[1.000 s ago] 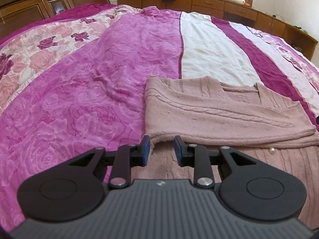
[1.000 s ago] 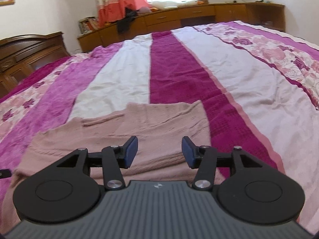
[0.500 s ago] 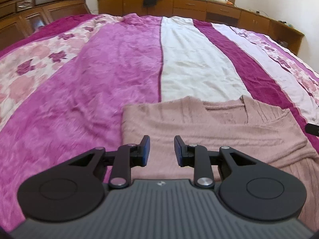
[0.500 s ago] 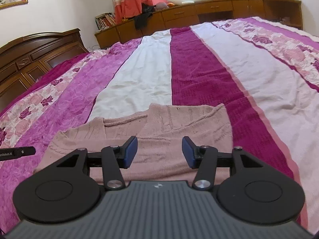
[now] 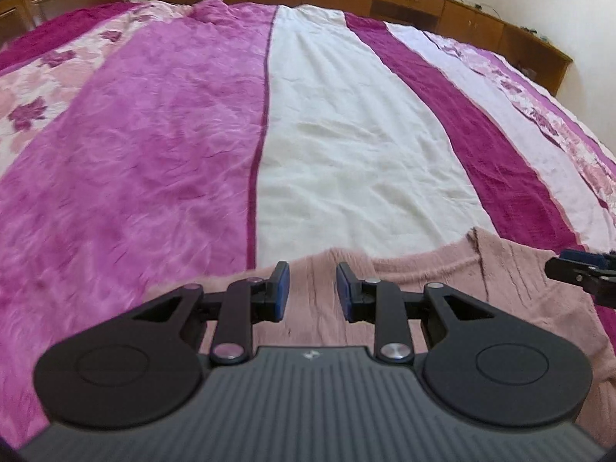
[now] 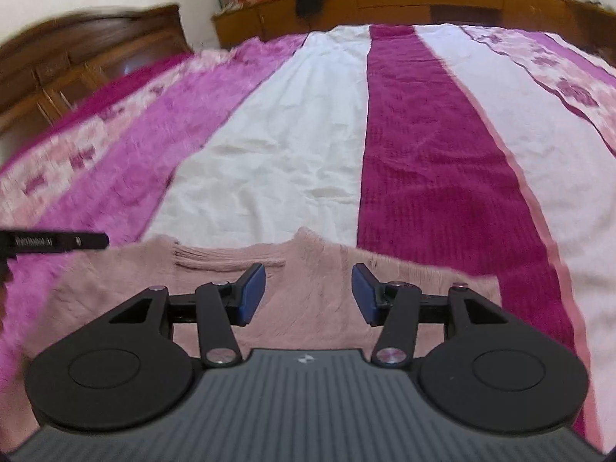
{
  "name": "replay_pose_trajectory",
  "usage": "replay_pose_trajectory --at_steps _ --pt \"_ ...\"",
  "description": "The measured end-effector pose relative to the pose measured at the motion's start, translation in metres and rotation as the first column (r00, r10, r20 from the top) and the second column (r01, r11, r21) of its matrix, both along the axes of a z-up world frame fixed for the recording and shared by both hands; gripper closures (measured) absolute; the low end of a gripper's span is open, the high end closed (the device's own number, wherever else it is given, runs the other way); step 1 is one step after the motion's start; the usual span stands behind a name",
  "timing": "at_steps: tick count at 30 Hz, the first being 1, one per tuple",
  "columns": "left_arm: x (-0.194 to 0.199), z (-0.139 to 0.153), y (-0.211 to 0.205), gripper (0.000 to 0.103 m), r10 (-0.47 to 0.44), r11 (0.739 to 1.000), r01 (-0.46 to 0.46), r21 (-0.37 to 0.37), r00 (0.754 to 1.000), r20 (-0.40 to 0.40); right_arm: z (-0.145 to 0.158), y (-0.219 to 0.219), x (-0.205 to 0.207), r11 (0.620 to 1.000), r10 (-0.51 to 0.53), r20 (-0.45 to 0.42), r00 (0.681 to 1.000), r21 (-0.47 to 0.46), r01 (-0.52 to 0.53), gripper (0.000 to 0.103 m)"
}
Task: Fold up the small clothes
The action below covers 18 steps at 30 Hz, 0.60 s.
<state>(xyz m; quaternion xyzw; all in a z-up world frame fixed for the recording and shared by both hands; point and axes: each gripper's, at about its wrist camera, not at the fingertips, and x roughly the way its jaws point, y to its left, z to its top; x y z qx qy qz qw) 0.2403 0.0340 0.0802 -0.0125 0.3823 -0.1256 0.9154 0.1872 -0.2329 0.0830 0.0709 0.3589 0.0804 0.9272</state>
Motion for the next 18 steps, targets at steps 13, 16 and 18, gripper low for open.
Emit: replay_pose_trajectory --at_steps 13,16,18 --pt "0.084 -0.037 -0.026 0.074 -0.096 0.99 0.077 -0.115 0.98 -0.174 -0.043 0.005 0.091 0.999 0.048 -0.112 0.992 0.014 -0.047 0.045" --pt "0.091 -0.043 -0.031 0.074 -0.13 0.987 0.104 -0.124 0.965 -0.228 -0.051 0.01 0.098 0.998 0.063 -0.121 0.991 -0.007 -0.065 0.045" --pt "0.09 -0.044 -0.032 0.074 -0.15 0.982 0.118 -0.146 0.96 -0.237 -0.052 0.012 0.097 0.997 0.079 -0.107 0.991 0.0 -0.08 0.048"
